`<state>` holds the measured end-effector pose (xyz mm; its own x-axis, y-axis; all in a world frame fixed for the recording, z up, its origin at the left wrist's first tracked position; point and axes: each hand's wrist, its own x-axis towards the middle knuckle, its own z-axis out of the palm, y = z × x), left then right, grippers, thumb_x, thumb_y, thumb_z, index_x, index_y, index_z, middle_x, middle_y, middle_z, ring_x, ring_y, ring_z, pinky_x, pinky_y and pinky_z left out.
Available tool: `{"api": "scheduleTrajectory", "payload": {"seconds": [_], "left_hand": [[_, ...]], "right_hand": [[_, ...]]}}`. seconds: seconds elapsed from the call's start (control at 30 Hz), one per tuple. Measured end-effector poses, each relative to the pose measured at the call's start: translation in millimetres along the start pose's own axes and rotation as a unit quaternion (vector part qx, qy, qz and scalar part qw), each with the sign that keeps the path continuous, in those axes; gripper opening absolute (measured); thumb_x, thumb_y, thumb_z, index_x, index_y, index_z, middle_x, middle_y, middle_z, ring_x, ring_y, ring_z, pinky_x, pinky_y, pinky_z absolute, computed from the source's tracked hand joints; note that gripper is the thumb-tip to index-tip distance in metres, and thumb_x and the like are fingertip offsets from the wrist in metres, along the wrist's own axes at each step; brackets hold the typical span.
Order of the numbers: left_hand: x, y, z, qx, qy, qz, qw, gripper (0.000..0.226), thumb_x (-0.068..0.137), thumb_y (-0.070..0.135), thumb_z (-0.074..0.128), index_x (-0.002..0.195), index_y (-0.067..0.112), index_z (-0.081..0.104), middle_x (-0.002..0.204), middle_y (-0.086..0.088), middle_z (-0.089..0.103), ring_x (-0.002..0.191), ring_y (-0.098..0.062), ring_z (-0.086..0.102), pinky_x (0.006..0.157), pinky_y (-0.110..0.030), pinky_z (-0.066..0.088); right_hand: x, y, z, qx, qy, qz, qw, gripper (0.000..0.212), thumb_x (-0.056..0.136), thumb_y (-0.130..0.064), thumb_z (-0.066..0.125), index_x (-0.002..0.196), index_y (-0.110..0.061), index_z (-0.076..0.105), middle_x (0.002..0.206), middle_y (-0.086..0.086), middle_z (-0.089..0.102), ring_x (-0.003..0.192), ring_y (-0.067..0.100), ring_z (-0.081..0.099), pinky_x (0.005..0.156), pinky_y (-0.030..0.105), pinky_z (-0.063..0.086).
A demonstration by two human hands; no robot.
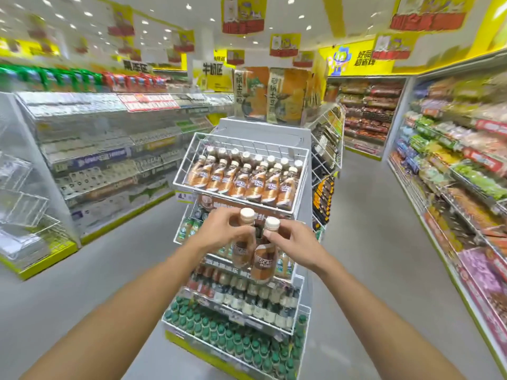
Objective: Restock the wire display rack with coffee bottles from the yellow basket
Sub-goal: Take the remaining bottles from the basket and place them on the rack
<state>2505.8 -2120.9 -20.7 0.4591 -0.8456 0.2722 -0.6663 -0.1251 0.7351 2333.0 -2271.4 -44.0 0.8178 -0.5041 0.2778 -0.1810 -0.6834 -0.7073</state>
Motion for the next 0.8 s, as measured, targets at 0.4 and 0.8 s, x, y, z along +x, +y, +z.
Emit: {"api": "scheduleTrajectory", "payload": {"seconds": [0.4,0.8], "left_hand": [[138,-103,-113,-0.017,0.069,-0.003,0.997,0.03,0.082,0.032,0.083,0.091,0.004,0.078,0.086,-0.011,0.078,0.083,-0.028,0.073,0.073,-0.039,0.056],[324,-159,-123,-0.035,-0.007,-0.009,0.999,0.023,0.081,0.034,0.084,0.071,0.019,0.069,0.065,0.006,0.074,0.06,-0.005,0.068,0.054,-0.016,0.048]], "right_hand": [[207,-45,59,-0.008,-0.009,-0.026,1.0,0.047,0.102,-0.047,0.059,0.104,-0.003,0.073,0.1,0.02,0.078,0.091,0.037,0.074,0.081,0.052,0.057],[367,8,48,-0.017,0.044,0.079,0.996,0.035,0.1,-0.038,0.065,0.097,-0.005,0.076,0.084,0.003,0.083,0.07,0.009,0.077,0.068,0.035,0.057]]}}
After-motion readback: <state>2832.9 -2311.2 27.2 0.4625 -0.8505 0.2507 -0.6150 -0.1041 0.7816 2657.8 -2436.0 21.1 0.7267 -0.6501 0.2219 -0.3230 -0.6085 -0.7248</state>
